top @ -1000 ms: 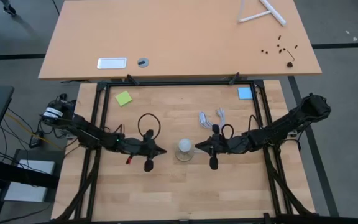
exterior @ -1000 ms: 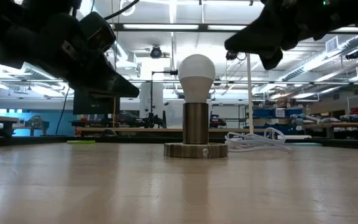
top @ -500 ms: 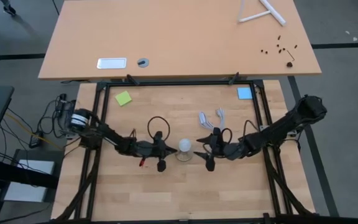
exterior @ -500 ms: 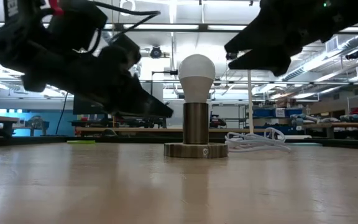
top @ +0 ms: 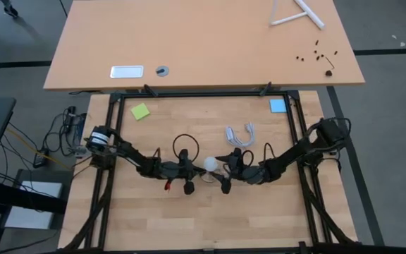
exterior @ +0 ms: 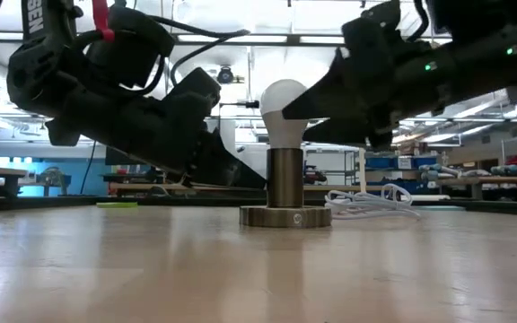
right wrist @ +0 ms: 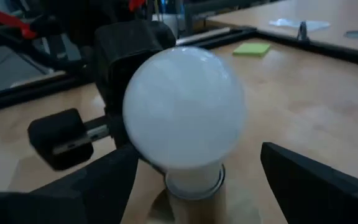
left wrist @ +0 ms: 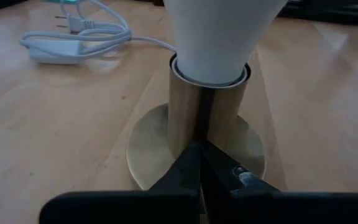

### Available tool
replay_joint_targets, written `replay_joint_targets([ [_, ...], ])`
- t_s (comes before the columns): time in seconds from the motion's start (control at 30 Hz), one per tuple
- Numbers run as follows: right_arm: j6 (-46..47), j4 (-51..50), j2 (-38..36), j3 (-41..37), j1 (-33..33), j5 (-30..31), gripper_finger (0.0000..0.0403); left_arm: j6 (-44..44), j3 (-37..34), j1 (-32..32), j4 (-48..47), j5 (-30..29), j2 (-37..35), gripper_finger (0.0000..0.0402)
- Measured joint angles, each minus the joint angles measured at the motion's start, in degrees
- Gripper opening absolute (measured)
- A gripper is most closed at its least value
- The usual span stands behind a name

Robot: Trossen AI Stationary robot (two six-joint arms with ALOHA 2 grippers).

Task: Screw lightbulb
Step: Remove the lightbulb from the lamp

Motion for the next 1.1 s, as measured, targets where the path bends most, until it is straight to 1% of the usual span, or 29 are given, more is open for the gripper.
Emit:
replay_joint_targets([
  [0.1, -1.9, 4.8, 1.8, 0.2, -0.5, -0.8, 0.0346, -0.3, 0.0, 0.4, -0.5, -0.2, 0.0, 0.0007],
  [0.23, -3.2, 7.6, 3.3, 0.2, -0.6, -0.9, 0.0345, -0.5, 0.0, 0.7, -0.3, -0.7, 0.0, 0.0007],
  [0.43, -3.5, 7.8, 3.3, 0.2, -1.2, -0.7, 0.0340, -0.5, 0.0, 0.7, -0.9, -0.7, 0.0, 0.0007],
  [0.53, -3.7, 7.6, 3.3, 0.2, -1.5, -0.7, 0.0322, -0.5, 0.0, 0.7, -1.4, -0.9, 0.0, 0.0007],
  [0.83, -5.9, 7.4, 3.3, 0.2, -1.6, -0.7, 0.0247, -0.4, 0.0, 0.7, -3.2, -0.9, 0.2, 0.0007],
  [0.93, -6.3, 7.3, 3.3, 0.2, -1.6, -0.7, 0.0234, 0.2, 0.0, 0.7, -4.2, -0.9, 0.2, 0.0007],
  [1.1, -6.3, 7.2, 3.3, 0.2, -1.5, -1.4, 0.0229, 2.8, 0.0, 0.8, -4.7, -0.2, 0.2, 0.0007],
])
